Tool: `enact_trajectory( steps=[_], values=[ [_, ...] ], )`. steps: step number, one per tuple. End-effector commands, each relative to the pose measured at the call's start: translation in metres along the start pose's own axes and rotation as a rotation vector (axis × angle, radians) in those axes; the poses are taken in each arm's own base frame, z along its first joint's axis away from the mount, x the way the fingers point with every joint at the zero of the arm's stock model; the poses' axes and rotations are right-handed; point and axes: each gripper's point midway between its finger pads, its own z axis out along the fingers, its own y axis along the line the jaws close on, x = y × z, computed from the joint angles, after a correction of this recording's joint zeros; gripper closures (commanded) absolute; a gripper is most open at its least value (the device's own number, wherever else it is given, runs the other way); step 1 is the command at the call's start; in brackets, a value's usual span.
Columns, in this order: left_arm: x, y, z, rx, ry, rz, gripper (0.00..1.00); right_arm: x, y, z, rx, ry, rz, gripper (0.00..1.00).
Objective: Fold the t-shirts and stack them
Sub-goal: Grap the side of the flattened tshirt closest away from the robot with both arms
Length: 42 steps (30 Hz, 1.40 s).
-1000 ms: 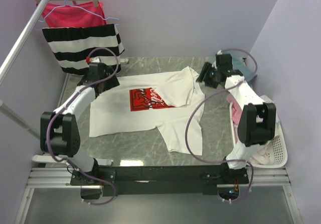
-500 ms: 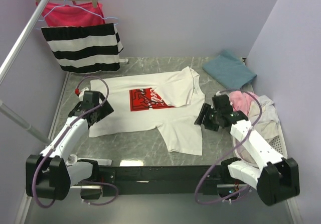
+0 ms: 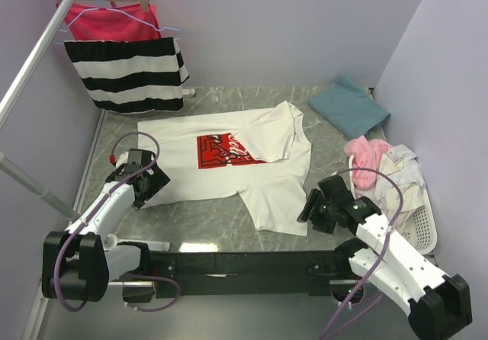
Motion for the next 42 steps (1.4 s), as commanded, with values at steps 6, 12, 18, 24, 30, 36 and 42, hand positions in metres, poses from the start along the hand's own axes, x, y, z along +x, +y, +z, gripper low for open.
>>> enact_trajectory(
  steps=[6,12,18,24,30,36,42],
  values=[
    [0.003,0.024,-0.005,-0.093,-0.023,-0.202,0.00,0.015,-0.024,0.000,0.070,0.003,0.091,0.34],
    [0.033,0.017,0.005,-0.044,0.110,-0.185,0.01,0.022,-0.022,0.010,0.055,0.040,0.096,0.34],
    [0.039,0.024,0.016,-0.071,0.111,-0.169,0.03,0.020,-0.016,0.023,0.030,0.045,0.087,0.35],
    [0.032,0.028,0.015,-0.070,0.061,-0.171,0.23,0.016,-0.010,0.040,0.020,0.056,0.064,0.47],
    [0.032,0.027,0.014,-0.059,0.052,-0.162,0.83,0.015,-0.006,0.053,0.018,0.085,0.041,0.88],
    [0.033,0.026,0.012,-0.066,0.049,-0.147,0.99,-0.005,0.000,0.041,0.024,0.004,0.003,1.00],
    [0.023,0.017,0.001,-0.024,0.014,-0.154,0.99,-0.029,0.016,0.013,-0.039,-0.123,-0.016,1.00]
  ],
)
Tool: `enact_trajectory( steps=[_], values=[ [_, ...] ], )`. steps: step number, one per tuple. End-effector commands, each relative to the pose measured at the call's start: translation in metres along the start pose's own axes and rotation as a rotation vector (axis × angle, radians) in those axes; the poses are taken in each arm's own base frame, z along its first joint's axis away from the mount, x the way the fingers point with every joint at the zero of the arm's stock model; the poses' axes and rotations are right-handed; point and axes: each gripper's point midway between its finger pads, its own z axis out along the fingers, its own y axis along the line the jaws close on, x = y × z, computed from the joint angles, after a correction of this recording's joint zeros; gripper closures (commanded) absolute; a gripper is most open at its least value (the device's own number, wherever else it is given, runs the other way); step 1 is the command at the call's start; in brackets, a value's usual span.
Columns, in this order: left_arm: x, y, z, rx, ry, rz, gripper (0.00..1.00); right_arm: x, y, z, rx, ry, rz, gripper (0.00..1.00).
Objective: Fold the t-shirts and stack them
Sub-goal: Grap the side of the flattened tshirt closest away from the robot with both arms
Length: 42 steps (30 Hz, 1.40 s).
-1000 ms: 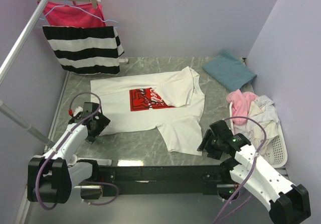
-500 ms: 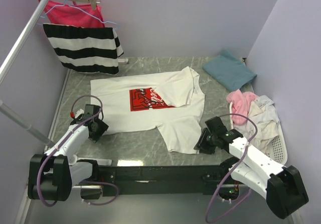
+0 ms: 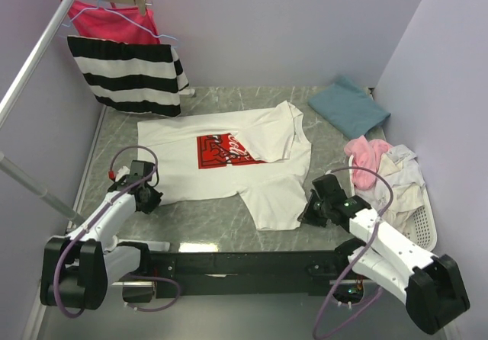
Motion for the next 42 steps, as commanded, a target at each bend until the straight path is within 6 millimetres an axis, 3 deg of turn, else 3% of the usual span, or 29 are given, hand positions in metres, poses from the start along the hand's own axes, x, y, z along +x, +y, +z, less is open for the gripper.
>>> enact_trajectory(
  steps=[1,7,21,23,25,28,31,34,39,42],
  values=[
    [-0.011,-0.011,-0.012,0.050,-0.045,-0.021,0.99,-0.030,0.016,-0.025,-0.034,-0.137,-0.029,1.00],
    [-0.020,-0.017,-0.021,0.074,-0.080,-0.028,0.99,-0.041,0.027,-0.039,-0.063,-0.178,-0.041,1.00],
    [-0.015,-0.009,-0.013,0.032,-0.067,-0.025,0.99,-0.045,0.031,-0.033,-0.059,-0.168,-0.071,1.00],
    [-0.012,-0.006,-0.009,0.014,-0.056,-0.023,0.84,-0.044,0.030,-0.032,-0.054,-0.164,-0.074,1.00],
    [-0.011,-0.003,-0.007,-0.002,-0.057,-0.024,0.77,-0.043,0.029,-0.031,-0.052,-0.162,-0.077,0.98],
    [-0.013,0.001,-0.005,-0.022,-0.070,-0.031,0.61,-0.044,0.029,-0.030,-0.050,-0.165,-0.079,0.95],
    [-0.016,0.002,-0.006,-0.030,-0.081,-0.033,0.51,-0.043,0.029,-0.029,-0.046,-0.159,-0.084,0.95],
    [-0.017,0.004,-0.006,-0.041,-0.090,-0.034,0.48,-0.042,0.028,-0.027,-0.042,-0.152,-0.087,0.95],
    [-0.020,0.007,-0.004,-0.065,-0.102,-0.034,0.57,-0.044,0.028,-0.028,-0.040,-0.157,-0.090,0.95],
    [-0.023,0.007,-0.004,-0.074,-0.117,-0.038,0.79,-0.044,0.028,-0.029,-0.035,-0.159,-0.095,0.94]
  ],
)
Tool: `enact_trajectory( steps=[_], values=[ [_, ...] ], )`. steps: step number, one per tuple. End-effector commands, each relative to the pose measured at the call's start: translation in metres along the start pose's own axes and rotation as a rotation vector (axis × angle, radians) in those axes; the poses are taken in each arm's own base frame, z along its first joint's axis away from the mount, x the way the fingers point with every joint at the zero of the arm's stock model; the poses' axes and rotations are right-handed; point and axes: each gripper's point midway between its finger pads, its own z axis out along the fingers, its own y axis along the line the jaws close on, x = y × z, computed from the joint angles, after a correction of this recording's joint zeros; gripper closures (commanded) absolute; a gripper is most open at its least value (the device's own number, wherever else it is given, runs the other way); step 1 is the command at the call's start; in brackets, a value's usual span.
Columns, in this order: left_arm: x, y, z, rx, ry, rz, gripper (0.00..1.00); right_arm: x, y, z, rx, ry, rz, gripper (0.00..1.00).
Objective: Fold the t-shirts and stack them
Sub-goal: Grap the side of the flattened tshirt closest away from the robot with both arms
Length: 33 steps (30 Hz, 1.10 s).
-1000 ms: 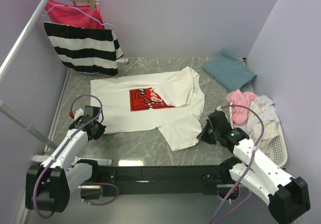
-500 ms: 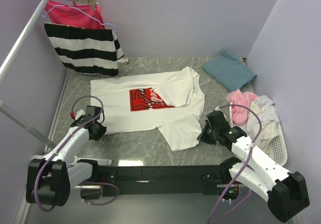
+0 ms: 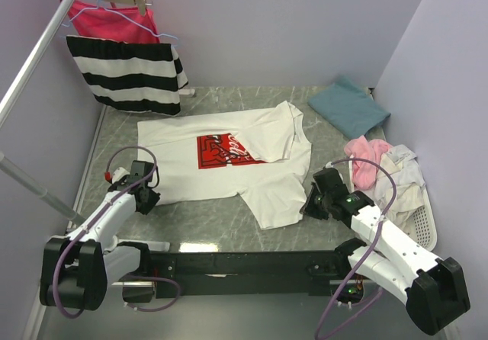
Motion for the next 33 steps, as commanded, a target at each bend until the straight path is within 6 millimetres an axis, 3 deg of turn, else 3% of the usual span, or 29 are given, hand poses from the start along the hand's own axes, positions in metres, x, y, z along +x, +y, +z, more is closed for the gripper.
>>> enact_trajectory(
  steps=[1,3,4,6,12,20,25,33],
  values=[
    [-0.014,-0.004,-0.003,-0.013,-0.052,-0.010,0.83,-0.021,0.015,-0.008,-0.036,-0.068,-0.015,0.94],
    [-0.014,-0.007,-0.001,-0.008,-0.051,-0.005,0.83,-0.022,0.016,-0.009,-0.039,-0.071,-0.017,0.95],
    [-0.015,-0.008,-0.001,-0.006,-0.051,-0.002,0.92,-0.022,0.016,-0.009,-0.040,-0.072,-0.018,0.95],
    [-0.014,-0.010,0.002,-0.010,-0.043,0.006,0.99,-0.025,0.019,-0.011,-0.049,-0.082,-0.018,0.95],
    [-0.025,-0.014,-0.003,-0.004,-0.078,0.017,0.99,-0.035,0.028,-0.021,-0.077,-0.113,-0.047,0.96],
    [-0.053,-0.028,-0.027,0.045,-0.159,0.024,0.99,-0.067,0.041,-0.037,-0.091,-0.214,-0.096,0.96],
    [-0.062,-0.035,-0.030,0.053,-0.184,0.052,0.99,-0.089,0.050,-0.041,-0.101,-0.257,-0.105,0.96],
    [-0.055,-0.044,-0.024,0.067,-0.135,0.105,0.99,-0.113,0.061,-0.036,-0.107,-0.263,-0.123,0.97]
  ],
)
